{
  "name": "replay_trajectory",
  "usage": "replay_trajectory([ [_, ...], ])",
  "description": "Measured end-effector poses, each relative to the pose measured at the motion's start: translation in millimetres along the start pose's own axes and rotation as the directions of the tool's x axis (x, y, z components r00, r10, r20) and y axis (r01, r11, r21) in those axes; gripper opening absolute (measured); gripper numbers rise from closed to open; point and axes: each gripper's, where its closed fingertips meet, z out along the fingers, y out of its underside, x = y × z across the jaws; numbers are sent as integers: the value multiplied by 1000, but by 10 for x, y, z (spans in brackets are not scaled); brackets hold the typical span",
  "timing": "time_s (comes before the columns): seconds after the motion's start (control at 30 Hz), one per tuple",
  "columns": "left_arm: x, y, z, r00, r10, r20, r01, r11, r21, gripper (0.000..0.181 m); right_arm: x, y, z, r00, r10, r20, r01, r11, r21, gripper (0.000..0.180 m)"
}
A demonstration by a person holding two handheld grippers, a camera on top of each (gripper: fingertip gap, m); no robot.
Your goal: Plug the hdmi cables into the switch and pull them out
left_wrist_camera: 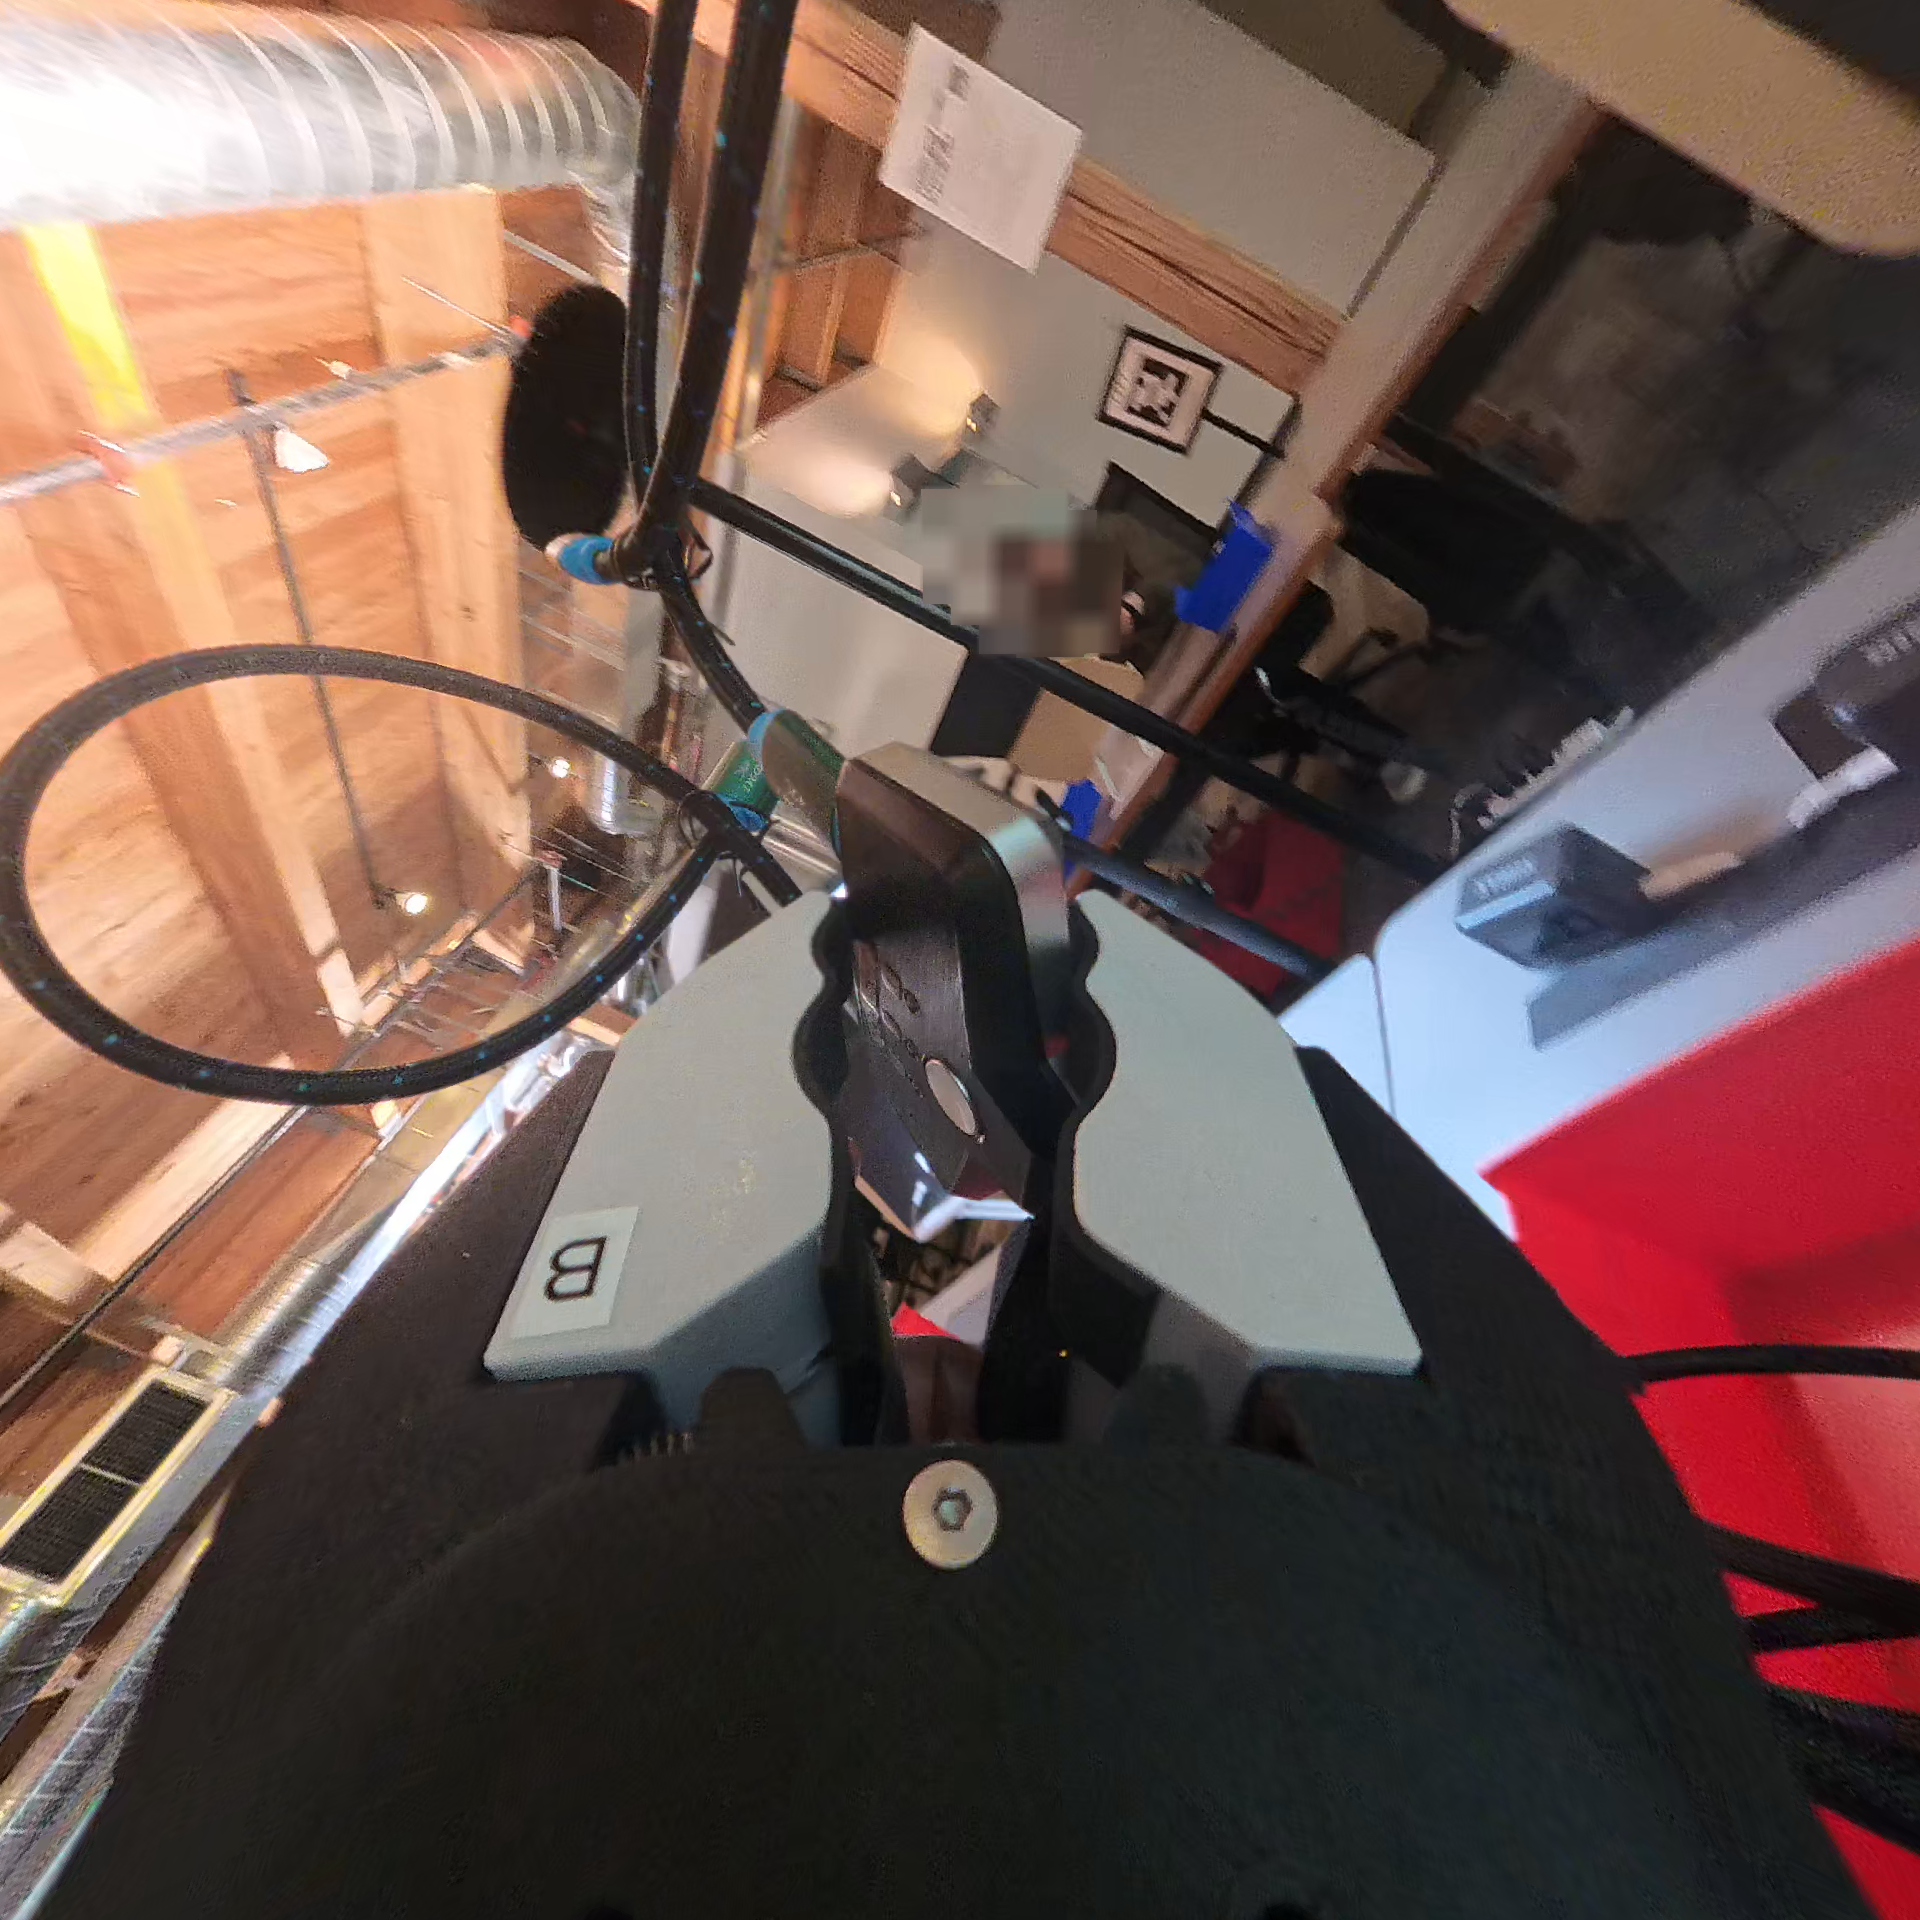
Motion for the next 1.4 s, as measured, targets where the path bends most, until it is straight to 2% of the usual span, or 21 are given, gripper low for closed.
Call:
replay_trajectory([
  [0.17,-511,-620,-118,996,-29,81,20,993,115,38,48,-42,-21,999,43,-21,-42,999,15,106],
  [0.3,-346,-1062,-360,997,-27,65,13,978,208,38,107,-148,-61,992,124,-32,-122,990,75,103],
  [0.43,294,-1416,-652,999,-41,-12,43,950,309,38,227,-240,-122,976,211,-56,-201,969,145,97],
  [0.6,1478,-1791,-1078,981,-77,-179,145,902,406,38,370,-293,-179,953,290,-88,-268,941,205,89],
  [0.73,2404,-2028,-1430,957,-43,-287,178,869,462,37,413,-325,-198,934,346,-88,-317,916,246,82],
  [0.87,3022,-2182,-1700,938,34,-346,151,856,495,37,396,-349,-170,906,417,-68,-386,883,267,76],
  [0.93,3178,-2267,-1844,934,92,-346,115,838,534,37,395,-358,-140,877,477,-63,-443,851,282,73],
  [1.03,3244,-2347,-1984,954,139,-266,43,812,581,36,425,-172,-54,788,605,-110,-571,786,237,57],
  [1.13,3279,-2345,-2042,958,176,-225,-5,798,603,33,387,-123,-47,683,730,21,-712,659,241,36],
  [1.2,3351,-2321,-2038,953,213,-216,-42,798,601,30,386,-56,-41,598,798,75,-793,577,194,37],
  [1.3,3480,-2279,-2000,935,254,-247,-64,806,588,29,404,84,-25,502,861,76,-863,493,115,36],
  [1.4,3515,-2257,-1991,927,249,-280,-45,815,577,29,399,121,-15,475,876,79,-878,467,106,36],
])
